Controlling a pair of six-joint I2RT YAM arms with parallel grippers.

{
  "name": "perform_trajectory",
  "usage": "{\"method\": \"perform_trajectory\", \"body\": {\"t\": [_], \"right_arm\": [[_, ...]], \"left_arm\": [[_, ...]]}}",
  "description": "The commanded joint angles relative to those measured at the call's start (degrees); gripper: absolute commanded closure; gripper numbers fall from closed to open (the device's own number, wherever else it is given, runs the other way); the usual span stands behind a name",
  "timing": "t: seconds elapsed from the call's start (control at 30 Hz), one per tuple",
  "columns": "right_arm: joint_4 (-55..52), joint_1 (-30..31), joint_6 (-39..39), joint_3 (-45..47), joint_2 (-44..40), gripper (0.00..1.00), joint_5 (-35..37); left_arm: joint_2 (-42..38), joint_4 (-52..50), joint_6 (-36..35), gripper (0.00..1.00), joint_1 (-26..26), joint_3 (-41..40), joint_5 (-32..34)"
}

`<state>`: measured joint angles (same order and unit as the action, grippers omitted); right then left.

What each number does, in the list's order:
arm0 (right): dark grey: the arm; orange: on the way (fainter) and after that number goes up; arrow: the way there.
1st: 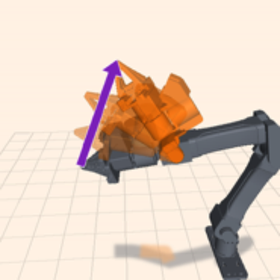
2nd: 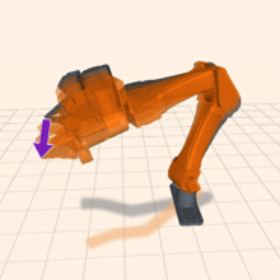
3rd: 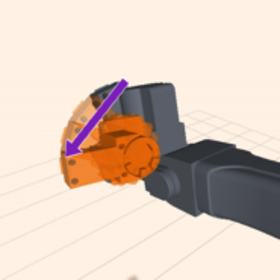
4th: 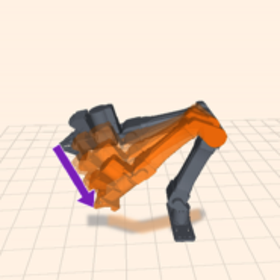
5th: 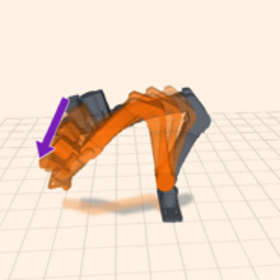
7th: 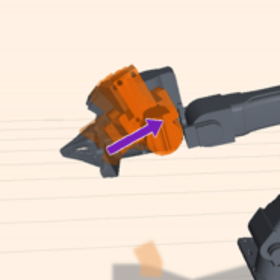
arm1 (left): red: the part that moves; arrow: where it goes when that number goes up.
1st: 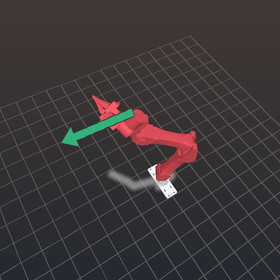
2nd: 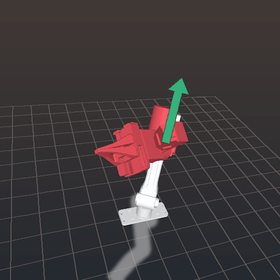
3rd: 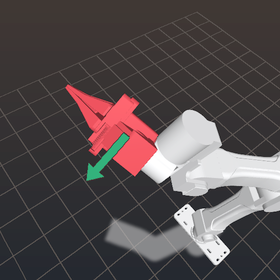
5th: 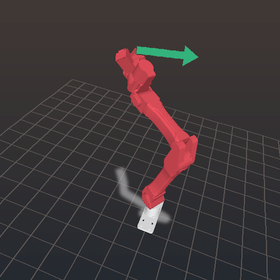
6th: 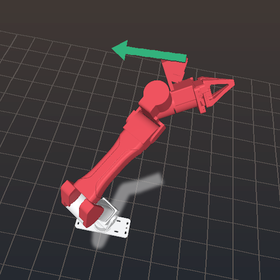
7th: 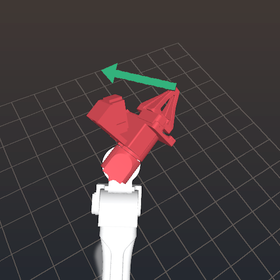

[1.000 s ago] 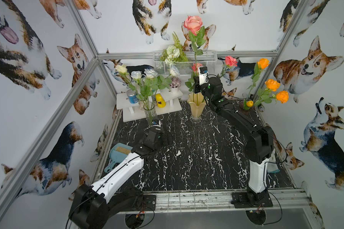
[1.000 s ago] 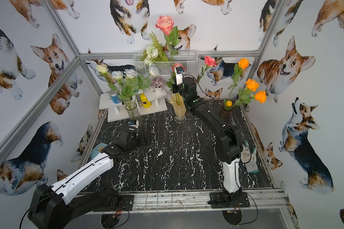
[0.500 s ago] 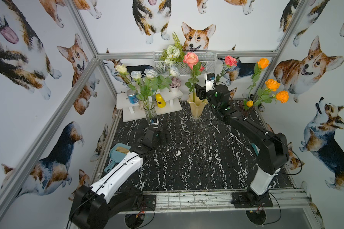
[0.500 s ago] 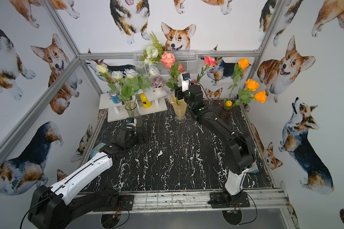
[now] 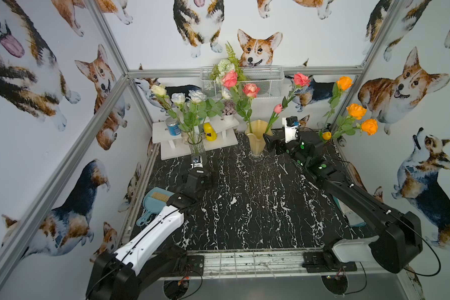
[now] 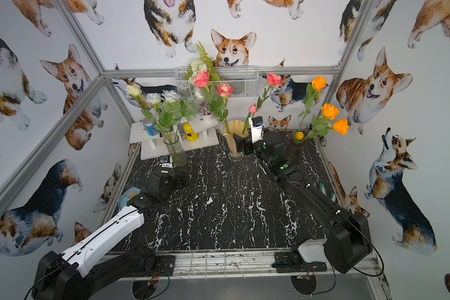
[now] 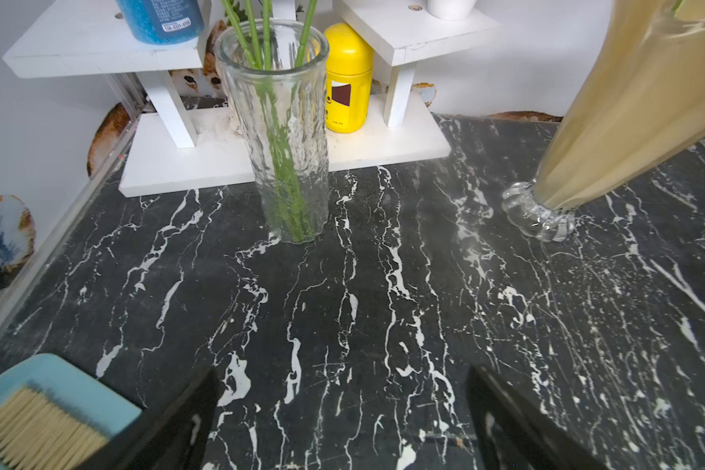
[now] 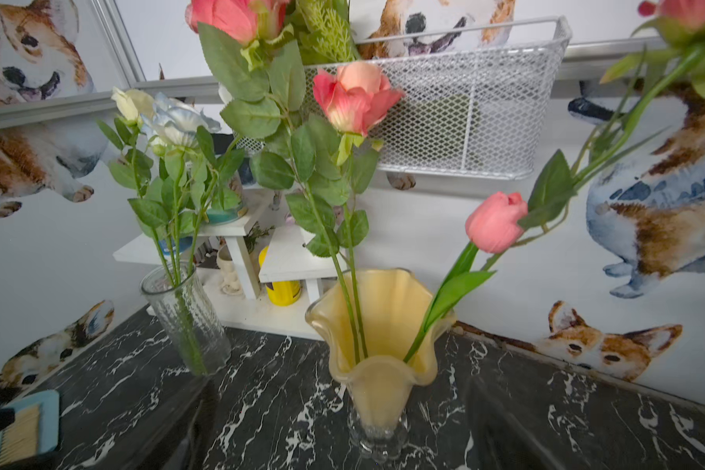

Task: Arrange the flowers in different vases according to their variety
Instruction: Reset both arms

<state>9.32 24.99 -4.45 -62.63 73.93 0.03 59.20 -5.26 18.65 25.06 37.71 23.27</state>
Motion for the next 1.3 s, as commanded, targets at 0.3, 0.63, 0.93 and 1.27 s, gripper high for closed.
{"method": "perform_trajectory", "body": {"t": [0.3,0.63,0.93,1.27], "right_arm": [[-5.08,-12.16,-4.16,22.76,-14.11,0.00,8.11],[17.97,-17.73,-4.32,39.16,-8.60,0.00,18.89],[46.94,-17.87,3.50,52.23,-3.78,0.00,22.55],[63.66,-19.04,3.75,54.78,6.56,0.00,21.33]], "left_arm": [[1.20,18.69,-14.06,0.00,-4.45,-7.61,-7.54],[7.05,31.70,-16.07,0.00,-12.73,-13.77,-12.65],[17.39,57.02,-22.15,0.00,-16.52,-21.51,-10.18],[30.41,75.61,-19.76,0.00,-21.51,-23.32,-13.18]]}}
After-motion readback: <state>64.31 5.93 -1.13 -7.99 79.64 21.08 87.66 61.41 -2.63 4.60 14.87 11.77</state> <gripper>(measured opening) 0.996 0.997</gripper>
